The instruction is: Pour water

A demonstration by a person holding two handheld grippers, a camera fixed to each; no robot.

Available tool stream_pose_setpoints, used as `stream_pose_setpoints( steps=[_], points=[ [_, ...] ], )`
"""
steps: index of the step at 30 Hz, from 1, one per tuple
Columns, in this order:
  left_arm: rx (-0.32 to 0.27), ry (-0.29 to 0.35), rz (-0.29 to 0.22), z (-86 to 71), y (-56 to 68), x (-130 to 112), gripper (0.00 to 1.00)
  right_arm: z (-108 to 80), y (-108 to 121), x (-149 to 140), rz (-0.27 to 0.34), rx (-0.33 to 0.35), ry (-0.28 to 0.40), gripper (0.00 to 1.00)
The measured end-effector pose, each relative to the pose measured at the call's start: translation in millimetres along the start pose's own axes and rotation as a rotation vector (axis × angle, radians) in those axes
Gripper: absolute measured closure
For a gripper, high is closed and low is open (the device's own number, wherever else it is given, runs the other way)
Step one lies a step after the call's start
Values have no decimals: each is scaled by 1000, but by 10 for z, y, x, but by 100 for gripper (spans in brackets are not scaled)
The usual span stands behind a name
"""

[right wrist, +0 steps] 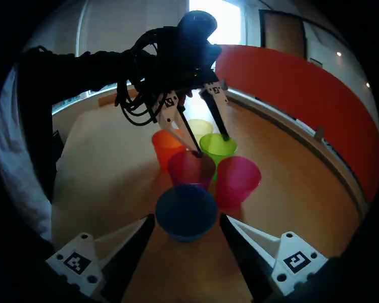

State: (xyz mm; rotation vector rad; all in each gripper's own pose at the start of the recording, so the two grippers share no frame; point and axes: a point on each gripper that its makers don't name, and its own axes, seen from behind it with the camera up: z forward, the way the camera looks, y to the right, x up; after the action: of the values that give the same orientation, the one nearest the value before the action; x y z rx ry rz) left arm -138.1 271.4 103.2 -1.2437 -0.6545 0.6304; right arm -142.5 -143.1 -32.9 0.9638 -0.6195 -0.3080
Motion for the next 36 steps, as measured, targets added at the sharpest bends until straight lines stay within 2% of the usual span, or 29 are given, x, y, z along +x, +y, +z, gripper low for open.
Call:
stream_pose_setpoints(
  steps=[8, 17, 26, 36],
  points=[
    [11, 4, 5, 60, -34, 4, 7, -12, 5, -3, 3, 1, 2, 0],
    [-3, 2, -31, 62, -10, -7, 13, 7, -6, -13, 1, 4, 0, 0],
    [-2, 4, -30, 39, 2, -23, 14, 92, -18, -30, -9, 5, -6, 0],
    [3, 7, -23, 48, 14, -10, 14, 239, -33, -7, 6, 15, 10, 0]
  ],
)
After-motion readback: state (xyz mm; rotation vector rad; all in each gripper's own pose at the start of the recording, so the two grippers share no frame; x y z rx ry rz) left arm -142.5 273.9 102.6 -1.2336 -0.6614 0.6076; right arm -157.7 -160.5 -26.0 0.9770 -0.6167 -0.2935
